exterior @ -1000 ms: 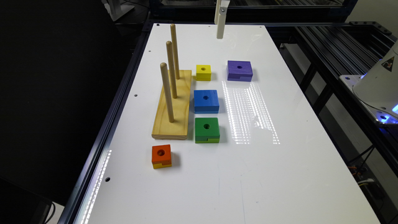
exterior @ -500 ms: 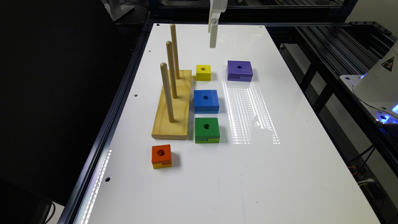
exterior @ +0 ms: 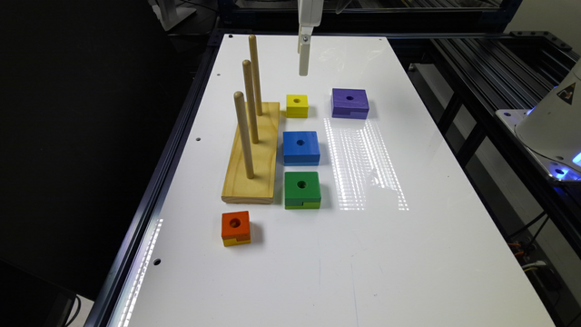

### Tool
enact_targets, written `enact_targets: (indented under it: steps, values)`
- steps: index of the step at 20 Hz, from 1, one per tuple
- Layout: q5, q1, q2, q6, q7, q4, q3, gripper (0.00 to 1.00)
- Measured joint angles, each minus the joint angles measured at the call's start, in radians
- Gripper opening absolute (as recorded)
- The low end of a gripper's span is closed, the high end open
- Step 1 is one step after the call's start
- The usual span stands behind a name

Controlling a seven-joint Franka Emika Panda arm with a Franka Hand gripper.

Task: Pick up yellow block.

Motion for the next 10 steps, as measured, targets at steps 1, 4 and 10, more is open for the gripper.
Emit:
enact_targets:
  steps: [1, 4, 10]
  values:
    - [0.0000, 0.000, 0.000, 0.000, 0.000, 0.000, 0.000, 1.00]
    - [0.0001, 0.000, 0.000, 0.000, 0.000, 0.000, 0.002, 1.00]
    - [0.0003, 0.001, 0.087, 0.069, 0.002, 0.000, 0.005, 1.00]
